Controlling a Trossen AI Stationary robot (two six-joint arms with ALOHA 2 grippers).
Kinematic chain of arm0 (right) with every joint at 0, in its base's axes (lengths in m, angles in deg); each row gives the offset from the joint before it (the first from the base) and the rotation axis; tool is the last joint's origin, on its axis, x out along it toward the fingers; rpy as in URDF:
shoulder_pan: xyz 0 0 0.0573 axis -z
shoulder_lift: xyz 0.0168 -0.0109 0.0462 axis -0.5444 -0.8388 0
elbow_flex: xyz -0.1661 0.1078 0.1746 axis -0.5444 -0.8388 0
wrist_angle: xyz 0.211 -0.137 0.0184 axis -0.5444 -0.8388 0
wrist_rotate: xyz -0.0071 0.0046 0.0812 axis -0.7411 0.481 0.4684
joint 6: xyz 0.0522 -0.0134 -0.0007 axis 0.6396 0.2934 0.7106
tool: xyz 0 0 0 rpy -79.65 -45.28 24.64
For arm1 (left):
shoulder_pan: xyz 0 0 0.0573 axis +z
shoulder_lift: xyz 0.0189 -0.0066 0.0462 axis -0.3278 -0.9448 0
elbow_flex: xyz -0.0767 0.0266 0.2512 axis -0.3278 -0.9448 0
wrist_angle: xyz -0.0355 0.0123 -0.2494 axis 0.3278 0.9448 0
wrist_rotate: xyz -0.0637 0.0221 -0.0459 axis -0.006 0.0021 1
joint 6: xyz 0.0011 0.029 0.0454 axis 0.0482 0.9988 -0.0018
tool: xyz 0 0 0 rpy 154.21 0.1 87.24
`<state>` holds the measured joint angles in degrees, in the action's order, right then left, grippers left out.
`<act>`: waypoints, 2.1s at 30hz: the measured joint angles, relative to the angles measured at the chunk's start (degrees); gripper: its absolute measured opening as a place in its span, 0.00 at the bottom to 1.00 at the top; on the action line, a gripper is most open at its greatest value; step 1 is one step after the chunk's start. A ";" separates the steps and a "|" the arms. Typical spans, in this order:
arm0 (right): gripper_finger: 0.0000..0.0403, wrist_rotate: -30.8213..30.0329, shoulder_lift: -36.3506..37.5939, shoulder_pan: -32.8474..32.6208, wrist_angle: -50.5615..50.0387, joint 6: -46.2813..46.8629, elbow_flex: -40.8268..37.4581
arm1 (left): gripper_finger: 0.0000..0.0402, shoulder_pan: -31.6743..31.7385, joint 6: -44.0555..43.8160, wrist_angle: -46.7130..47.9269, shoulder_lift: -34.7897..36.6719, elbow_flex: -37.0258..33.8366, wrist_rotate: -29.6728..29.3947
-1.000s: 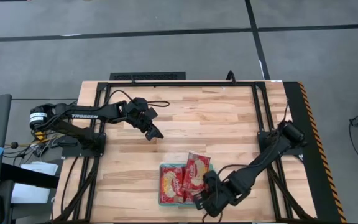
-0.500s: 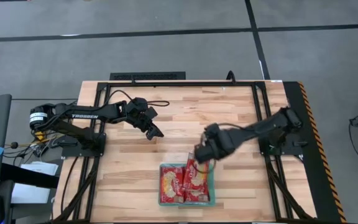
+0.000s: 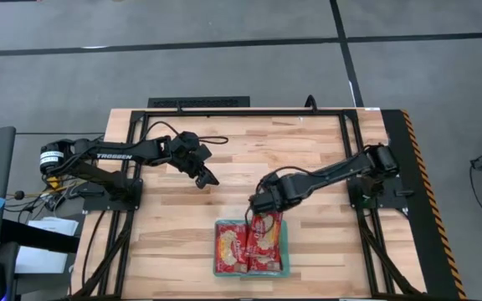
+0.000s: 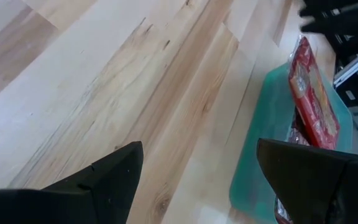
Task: Sort popcorn bags into baskets
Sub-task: Put the red popcorn bag into the green bin, then return to Home Position
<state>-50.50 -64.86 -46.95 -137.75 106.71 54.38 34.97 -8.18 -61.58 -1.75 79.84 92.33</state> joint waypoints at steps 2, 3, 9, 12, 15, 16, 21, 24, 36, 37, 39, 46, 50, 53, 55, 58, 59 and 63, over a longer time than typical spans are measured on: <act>0.27 1.59 -0.46 -0.87 1.38 -0.99 0.07 | 0.76 0.00 0.00 0.00 -0.01 0.00 0.02; 0.27 2.22 -1.25 -1.37 2.85 -1.55 0.12 | 0.76 0.00 0.00 0.00 -0.01 0.00 0.04; 0.27 4.54 -3.42 -3.86 9.94 -3.06 0.10 | 0.76 0.00 0.42 0.00 -0.01 0.00 0.11; 0.27 5.87 -4.31 -4.95 12.10 -2.75 0.14 | 0.76 0.00 0.63 0.11 0.01 0.00 0.18; 0.27 6.26 -4.44 -5.90 12.85 -0.66 0.03 | 0.76 0.00 0.73 0.19 -0.01 0.00 0.42; 0.27 6.24 -4.34 -6.19 13.40 -0.28 0.04 | 0.76 -0.01 0.90 0.33 -0.01 0.00 0.45; 0.27 5.71 -4.36 -8.05 14.55 0.45 0.82 | 0.76 0.02 0.88 0.42 0.01 0.00 1.56; 0.27 5.31 -4.36 -9.09 13.76 -1.34 2.73 | 0.76 0.22 0.81 0.39 -0.01 0.00 3.64; 0.27 0.83 -3.42 -6.64 8.91 -22.90 20.68 | 0.76 3.82 0.70 -3.10 5.39 5.88 25.61; 0.27 0.85 -3.42 -6.01 7.83 -26.70 23.83 | 0.76 4.74 0.72 -2.86 6.81 7.34 27.86; 0.27 0.93 -3.50 -4.55 3.11 -36.11 30.96 | 0.76 6.35 1.41 -3.17 9.82 11.18 30.13; 0.27 4.99 -2.98 -0.03 -9.77 -61.76 48.95 | 0.76 10.59 10.44 -0.40 21.84 21.31 20.90; 0.27 10.96 4.38 3.07 -3.65 -71.99 44.21 | 0.76 13.36 13.42 -0.77 26.77 21.61 17.03; 0.27 13.08 11.43 7.15 -2.99 -73.67 37.88 | 0.76 15.74 15.77 -1.22 30.64 18.56 16.63; 0.27 13.68 16.77 9.04 2.63 -75.17 30.94 | 0.76 17.12 16.39 -3.82 33.27 14.76 17.04; 0.27 16.59 27.03 10.67 11.58 -74.89 15.85 | 0.76 18.26 16.11 -8.54 37.52 6.86 16.98; 0.27 17.39 31.08 11.27 15.68 -73.93 9.98 | 0.76 18.47 15.08 -10.78 38.84 3.74 16.72; 0.27 18.42 47.55 13.42 35.85 -68.80 -16.26 | 0.76 19.04 7.46 -23.97 42.38 -9.48 17.03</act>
<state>-32.07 -17.31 -33.53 -101.90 37.91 38.12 54.01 -0.72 -85.55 40.64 70.36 109.36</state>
